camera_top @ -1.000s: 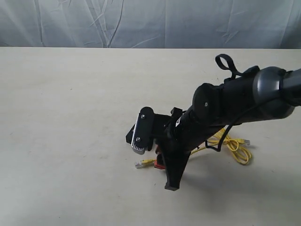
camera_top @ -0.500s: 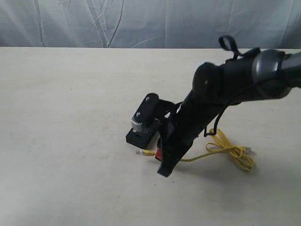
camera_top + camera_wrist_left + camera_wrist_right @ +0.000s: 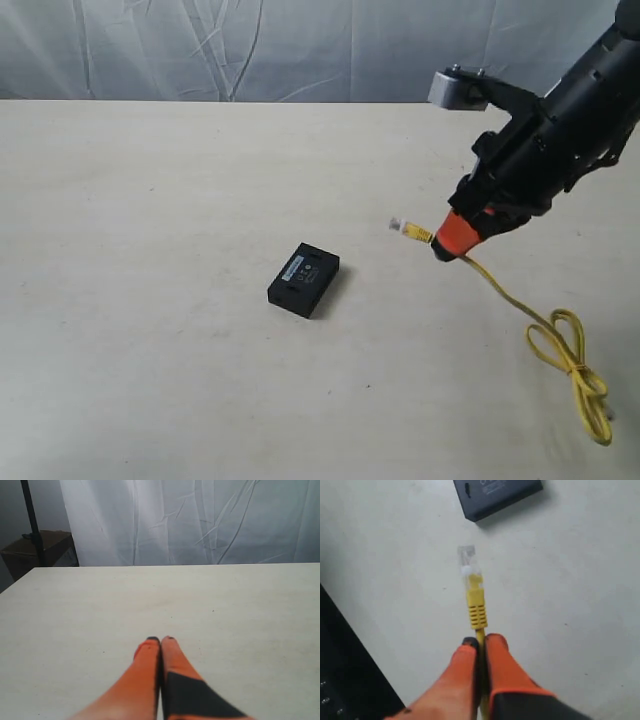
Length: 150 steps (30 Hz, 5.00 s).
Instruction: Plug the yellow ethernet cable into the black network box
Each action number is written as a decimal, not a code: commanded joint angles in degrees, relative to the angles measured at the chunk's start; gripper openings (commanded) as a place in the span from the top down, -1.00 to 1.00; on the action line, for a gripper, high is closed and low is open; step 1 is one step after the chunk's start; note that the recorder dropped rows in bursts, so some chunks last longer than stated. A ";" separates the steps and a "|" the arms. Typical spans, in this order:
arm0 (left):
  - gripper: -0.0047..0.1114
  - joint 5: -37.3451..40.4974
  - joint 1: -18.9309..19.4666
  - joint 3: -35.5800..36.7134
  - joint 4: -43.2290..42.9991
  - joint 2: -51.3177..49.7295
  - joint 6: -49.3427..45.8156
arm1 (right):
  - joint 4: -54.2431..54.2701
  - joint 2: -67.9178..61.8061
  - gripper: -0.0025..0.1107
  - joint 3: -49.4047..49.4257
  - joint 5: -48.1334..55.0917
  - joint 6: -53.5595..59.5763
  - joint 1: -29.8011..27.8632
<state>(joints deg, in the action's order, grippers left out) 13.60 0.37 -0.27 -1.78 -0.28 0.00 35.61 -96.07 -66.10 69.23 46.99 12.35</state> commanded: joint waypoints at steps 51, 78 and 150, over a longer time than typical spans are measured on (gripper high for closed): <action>0.92 0.12 -0.58 0.27 -0.02 0.28 0.00 | 8.18 -13.43 0.21 1.73 -15.60 6.91 0.44; 0.92 0.12 -0.58 0.27 -0.02 0.28 0.00 | -27.64 -10.68 0.21 5.79 -34.40 -18.54 25.93; 0.92 0.12 -0.58 0.27 -0.02 0.28 0.00 | -81.20 -18.51 0.31 5.79 -27.68 -74.08 39.77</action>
<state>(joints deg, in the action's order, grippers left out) 13.60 0.37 -0.27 -1.78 -0.28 0.00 -44.74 -114.49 -60.51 42.63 -26.33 52.09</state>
